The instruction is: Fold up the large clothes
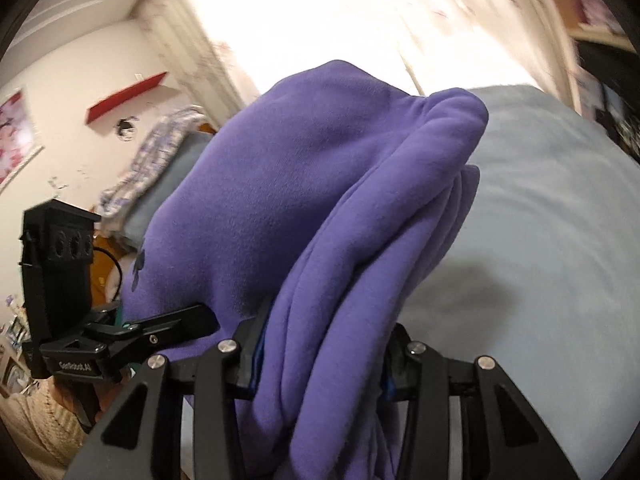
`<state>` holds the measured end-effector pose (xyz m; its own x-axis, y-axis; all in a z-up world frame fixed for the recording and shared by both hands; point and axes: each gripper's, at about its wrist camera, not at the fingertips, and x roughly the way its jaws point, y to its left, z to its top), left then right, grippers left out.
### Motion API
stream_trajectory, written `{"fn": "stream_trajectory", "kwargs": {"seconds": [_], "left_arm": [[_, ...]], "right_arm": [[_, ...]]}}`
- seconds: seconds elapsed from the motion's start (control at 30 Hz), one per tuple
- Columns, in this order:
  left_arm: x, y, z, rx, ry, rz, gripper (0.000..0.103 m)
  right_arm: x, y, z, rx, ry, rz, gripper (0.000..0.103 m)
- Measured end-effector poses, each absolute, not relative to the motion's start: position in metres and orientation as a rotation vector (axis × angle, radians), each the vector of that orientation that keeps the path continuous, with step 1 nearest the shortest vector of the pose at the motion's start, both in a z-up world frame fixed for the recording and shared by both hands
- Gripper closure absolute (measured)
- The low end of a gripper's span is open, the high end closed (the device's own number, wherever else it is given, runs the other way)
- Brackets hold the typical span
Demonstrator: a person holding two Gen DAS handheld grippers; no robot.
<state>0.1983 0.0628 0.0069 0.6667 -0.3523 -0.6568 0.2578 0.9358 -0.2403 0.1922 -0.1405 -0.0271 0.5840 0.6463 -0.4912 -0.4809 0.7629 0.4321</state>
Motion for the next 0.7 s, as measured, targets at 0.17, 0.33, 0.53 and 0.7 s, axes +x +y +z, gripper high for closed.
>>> {"fn": "stream_trajectory", "kwargs": {"seconds": [0.17, 0.33, 0.53, 0.7], "left_arm": [[0.246, 0.162, 0.070, -0.145, 0.707, -0.288, 0.019], [0.315, 0.252, 0.113, -0.104, 0.662, -0.235, 0.019], [0.428, 0.346, 0.115, -0.134, 0.666, -0.221, 0.019], [0.521, 0.405, 0.068, -0.234, 0.748, -0.207, 0.019]], "right_arm": [[0.251, -0.055, 0.028, 0.238, 0.612, 0.750, 0.061], [0.334, 0.040, 0.066, 0.251, 0.568, 0.798, 0.061], [0.433, 0.128, 0.068, 0.256, 0.545, 0.791, 0.061], [0.515, 0.179, 0.027, 0.283, 0.591, 0.748, 0.061]]}}
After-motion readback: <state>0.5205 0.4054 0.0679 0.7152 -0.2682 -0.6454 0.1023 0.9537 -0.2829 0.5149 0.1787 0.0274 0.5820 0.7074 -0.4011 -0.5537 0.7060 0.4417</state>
